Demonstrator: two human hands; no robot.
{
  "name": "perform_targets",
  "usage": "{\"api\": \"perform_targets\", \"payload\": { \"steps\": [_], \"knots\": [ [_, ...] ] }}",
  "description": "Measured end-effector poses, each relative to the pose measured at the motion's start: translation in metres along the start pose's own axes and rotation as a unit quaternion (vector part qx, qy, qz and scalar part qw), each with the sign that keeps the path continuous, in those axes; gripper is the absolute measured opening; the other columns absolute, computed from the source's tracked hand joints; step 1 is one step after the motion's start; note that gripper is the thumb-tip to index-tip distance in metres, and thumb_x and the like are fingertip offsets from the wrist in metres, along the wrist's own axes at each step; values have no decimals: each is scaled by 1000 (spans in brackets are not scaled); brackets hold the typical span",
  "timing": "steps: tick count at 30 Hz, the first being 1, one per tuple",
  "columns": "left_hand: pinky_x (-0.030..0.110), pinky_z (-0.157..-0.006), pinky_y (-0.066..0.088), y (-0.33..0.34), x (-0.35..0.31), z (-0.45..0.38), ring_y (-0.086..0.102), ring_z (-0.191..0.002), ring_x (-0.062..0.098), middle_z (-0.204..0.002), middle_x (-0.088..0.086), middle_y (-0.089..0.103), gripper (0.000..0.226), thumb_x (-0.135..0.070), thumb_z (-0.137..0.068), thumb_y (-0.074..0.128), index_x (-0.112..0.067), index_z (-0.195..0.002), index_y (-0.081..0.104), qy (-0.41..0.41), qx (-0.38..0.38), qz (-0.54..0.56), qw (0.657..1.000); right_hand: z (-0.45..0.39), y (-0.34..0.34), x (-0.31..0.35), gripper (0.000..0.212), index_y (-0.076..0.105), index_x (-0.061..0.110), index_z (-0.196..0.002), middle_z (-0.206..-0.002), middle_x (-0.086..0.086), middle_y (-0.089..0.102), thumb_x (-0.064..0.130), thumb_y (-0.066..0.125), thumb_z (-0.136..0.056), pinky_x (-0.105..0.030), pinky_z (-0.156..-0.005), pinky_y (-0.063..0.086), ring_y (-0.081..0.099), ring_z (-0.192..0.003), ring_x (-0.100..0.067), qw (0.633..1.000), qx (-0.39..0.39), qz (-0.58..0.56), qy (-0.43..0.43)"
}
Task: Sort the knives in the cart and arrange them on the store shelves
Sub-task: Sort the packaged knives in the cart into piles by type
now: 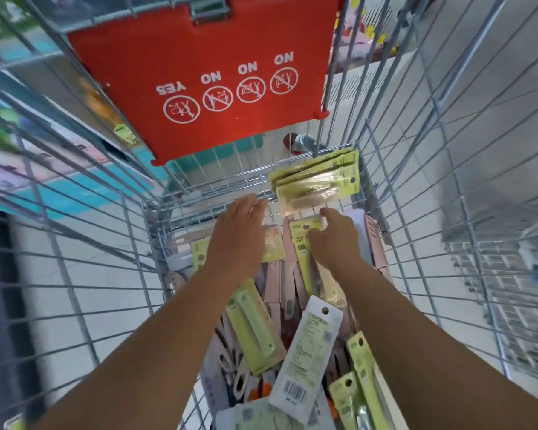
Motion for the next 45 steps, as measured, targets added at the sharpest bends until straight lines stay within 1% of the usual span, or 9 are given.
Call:
{"api": "perform_targets", "payload": {
  "steps": [3,6,13,19,24,30,36,39,45],
  "knots": [
    [42,-117,18,17,19,26,11,-145,26,-158,5,9,66,-25,-95,47,-19,-151,14,-44,60,-29,997,22,16,-14,50,43,20,-135,-137,-12,44,13,54,-86,-40,-101,34,42,-122,-33,991,18,119,-52],
    [43,-112,24,29,27,43,14,-144,28,-158,6,8,65,-30,-96,46,-19,-150,12,-55,102,-60,991,47,26,-27,62,35,27,-137,-146,-9,27,0,49,-83,-45,-98,36,31,-125,-35,988,27,143,-53],
    [35,-98,33,18,29,45,46,-115,27,-126,2,48,40,-28,-90,57,-22,-126,43,-58,-6,-62,996,50,25,-38,60,27,12,-141,-136,-15,39,13,56,-88,-37,-101,33,38,-123,-33,989,-3,149,-7],
    [37,-91,42,12,29,51,48,-116,28,-133,9,41,51,-27,-90,56,-15,-136,37,-84,18,-23,996,44,17,-39,30,48,10,-117,-117,-13,50,13,54,-88,-36,-84,44,51,-106,-30,993,-3,112,28],
    [38,-89,46,3,30,57,48,-112,27,-127,10,39,45,-26,-93,52,-14,-134,40,-103,14,-39,994,46,14,-35,30,49,10,-120,-119,-14,46,12,52,-90,-37,-89,44,51,-107,-31,991,-4,136,3],
    [42,-91,43,-18,26,48,48,-109,31,-124,13,46,43,-25,-95,49,-14,-136,40,-119,-55,43,990,45,9,-33,29,51,8,-119,-118,-12,52,11,52,-90,-35,-89,46,54,-105,-28,984,-1,177,-23],
    [43,-91,45,-24,20,41,51,-106,29,-120,13,51,45,-27,-96,49,-16,-138,38,-131,-58,77,987,47,7,-36,21,51,11,-112,-108,-8,61,13,54,-91,-31,-73,44,58,-100,-28,985,-4,171,-37],
    [42,-89,46,-17,19,41,52,-105,28,-119,13,50,49,-27,-95,49,-18,-141,36,-145,-45,127,980,45,2,-38,13,49,14,-103,-92,-7,62,19,53,-92,-40,-66,53,58,-87,-31,994,-13,102,-23],
    [42,-93,45,2,8,44,50,-112,27,-125,9,49,54,-27,-94,50,-17,-145,33,-123,0,178,976,39,3,-35,43,49,13,-124,-114,-8,57,22,64,-84,-41,-90,47,54,-104,-28,995,-4,91,-38]
  ]
}}
Point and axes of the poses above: each hand's wrist, its own z-axis away from the middle knuckle, its own y-axis out of the palm, x = y × z, the point moved 4 cm from there along -z, towards the middle knuckle
